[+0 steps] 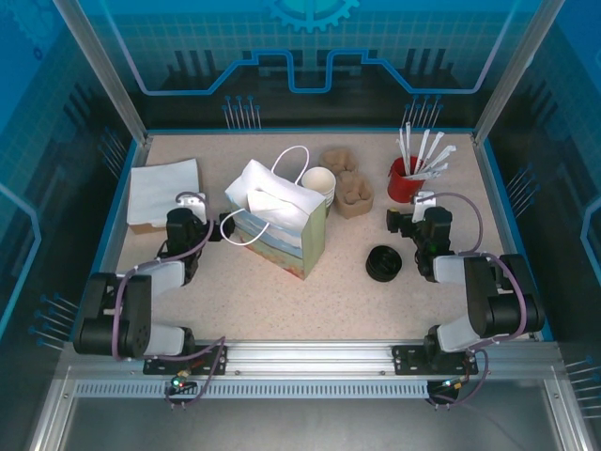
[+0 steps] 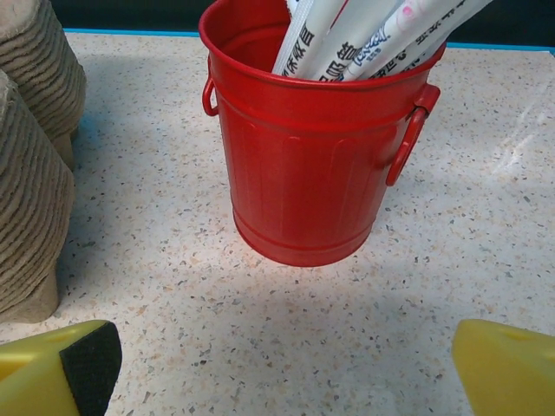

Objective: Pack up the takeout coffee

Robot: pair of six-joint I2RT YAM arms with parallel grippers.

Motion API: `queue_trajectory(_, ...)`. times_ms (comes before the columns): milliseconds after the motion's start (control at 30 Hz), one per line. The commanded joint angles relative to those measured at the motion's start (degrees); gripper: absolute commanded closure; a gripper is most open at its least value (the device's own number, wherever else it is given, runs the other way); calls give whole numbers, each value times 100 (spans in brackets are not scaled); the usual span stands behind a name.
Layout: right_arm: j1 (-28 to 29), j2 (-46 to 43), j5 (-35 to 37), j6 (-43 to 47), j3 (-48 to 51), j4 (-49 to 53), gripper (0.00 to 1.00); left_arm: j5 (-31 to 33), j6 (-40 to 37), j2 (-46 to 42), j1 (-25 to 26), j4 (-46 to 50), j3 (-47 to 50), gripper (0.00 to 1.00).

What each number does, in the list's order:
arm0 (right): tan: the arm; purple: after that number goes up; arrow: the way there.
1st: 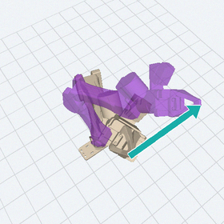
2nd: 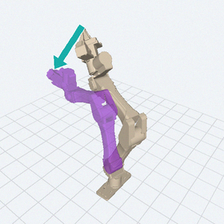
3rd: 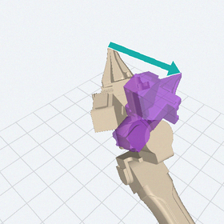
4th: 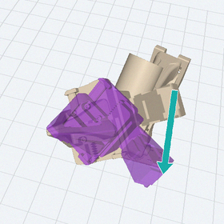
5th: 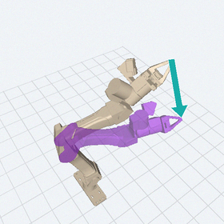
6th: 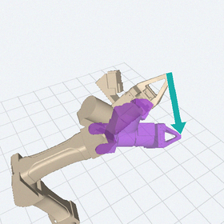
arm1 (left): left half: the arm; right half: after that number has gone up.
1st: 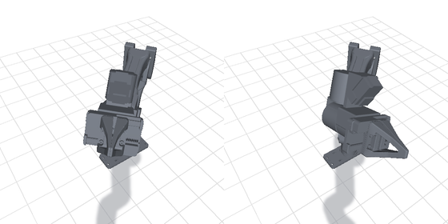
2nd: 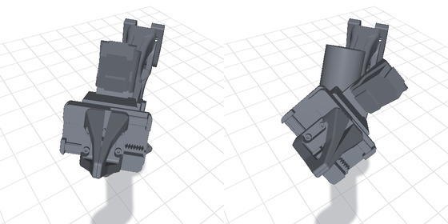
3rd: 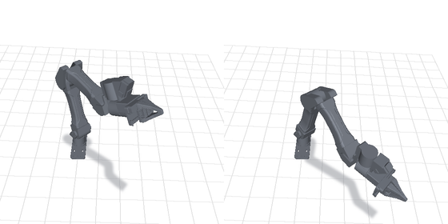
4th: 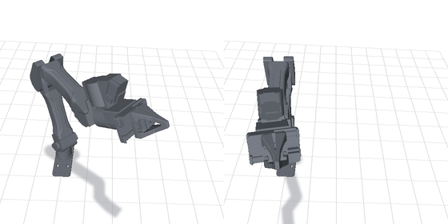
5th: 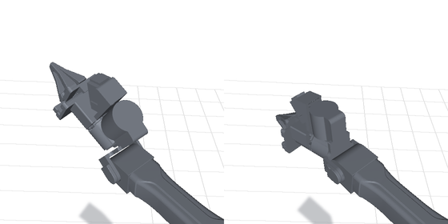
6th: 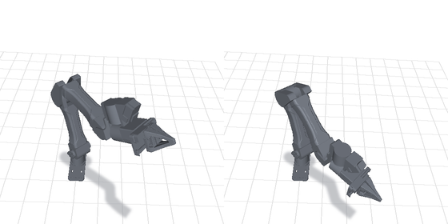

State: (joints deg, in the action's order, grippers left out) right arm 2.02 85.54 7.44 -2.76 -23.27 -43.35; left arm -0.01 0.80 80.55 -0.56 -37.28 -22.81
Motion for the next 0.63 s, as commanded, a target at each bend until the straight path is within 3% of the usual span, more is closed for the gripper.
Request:
queue_trajectory(0,180,57,133,152,-45,-166,0,-110,-307,667,115,-1636,329,1)
queue_trajectory(133,197,60,151,170,-46,-165,0,419,-40,614,92,-755,-78,1)
queue_trajectory(600,256,68,212,220,-64,-147,0,492,-9,633,82,-819,-74,1)
